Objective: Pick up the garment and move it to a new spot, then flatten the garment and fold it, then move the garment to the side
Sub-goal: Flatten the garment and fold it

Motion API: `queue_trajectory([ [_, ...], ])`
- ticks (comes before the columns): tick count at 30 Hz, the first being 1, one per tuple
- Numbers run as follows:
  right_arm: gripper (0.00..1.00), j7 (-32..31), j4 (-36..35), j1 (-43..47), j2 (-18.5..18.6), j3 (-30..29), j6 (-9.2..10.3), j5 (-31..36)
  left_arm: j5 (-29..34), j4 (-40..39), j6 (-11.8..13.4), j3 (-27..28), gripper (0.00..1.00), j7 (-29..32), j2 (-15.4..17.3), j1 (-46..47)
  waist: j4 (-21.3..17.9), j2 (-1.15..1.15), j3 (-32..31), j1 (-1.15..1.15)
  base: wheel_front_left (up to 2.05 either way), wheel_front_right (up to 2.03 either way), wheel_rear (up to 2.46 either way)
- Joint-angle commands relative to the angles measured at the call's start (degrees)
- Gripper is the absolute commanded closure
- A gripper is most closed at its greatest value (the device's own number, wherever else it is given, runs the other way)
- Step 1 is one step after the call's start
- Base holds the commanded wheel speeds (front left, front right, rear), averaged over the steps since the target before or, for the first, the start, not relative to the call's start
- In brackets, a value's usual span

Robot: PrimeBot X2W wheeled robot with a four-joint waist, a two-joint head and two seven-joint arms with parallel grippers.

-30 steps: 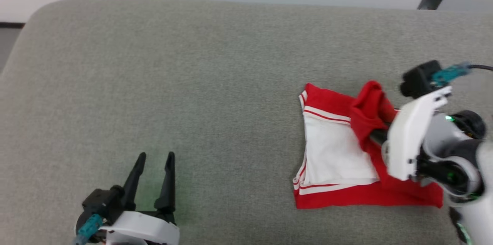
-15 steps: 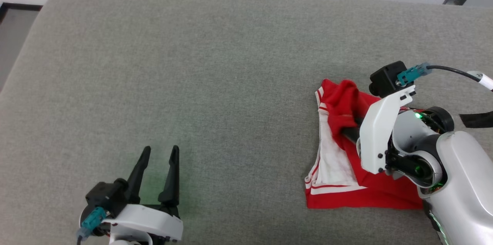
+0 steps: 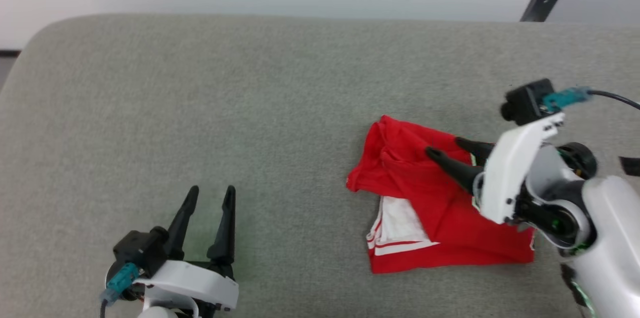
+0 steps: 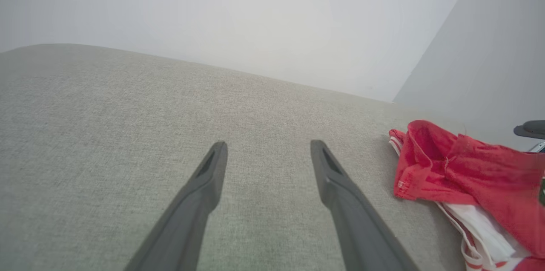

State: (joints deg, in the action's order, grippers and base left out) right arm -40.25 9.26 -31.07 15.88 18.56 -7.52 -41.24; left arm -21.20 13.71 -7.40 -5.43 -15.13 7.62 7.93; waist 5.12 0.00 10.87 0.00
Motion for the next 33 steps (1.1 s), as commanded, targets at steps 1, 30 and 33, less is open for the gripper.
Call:
queue_trajectory([
  [1,0.00,1.7,-0.4,1.4,1.5,-0.7,0.07,0.8,-0.2,0.3,-0.1,-0.5,0.00,0.0,0.6,0.5,-2.4,0.00,-2.5,0.00,0.00,0.00,0.00],
  [30,0.00,33.4,-1.6,23.0,7.2,-9.0,0.07,8.8,0.7,0.4,1.5,1.2,0.00,0.0,4.7,-9.0,-9.1,0.00,-10.1,0.00,0.00,0.00,0.00],
  [33,0.00,33.9,-2.8,25.0,6.4,-10.7,0.07,9.2,1.2,-2.0,2.5,1.6,0.00,0.0,5.0,-12.1,-8.9,0.00,-10.4,0.00,0.00,0.00,0.00],
])
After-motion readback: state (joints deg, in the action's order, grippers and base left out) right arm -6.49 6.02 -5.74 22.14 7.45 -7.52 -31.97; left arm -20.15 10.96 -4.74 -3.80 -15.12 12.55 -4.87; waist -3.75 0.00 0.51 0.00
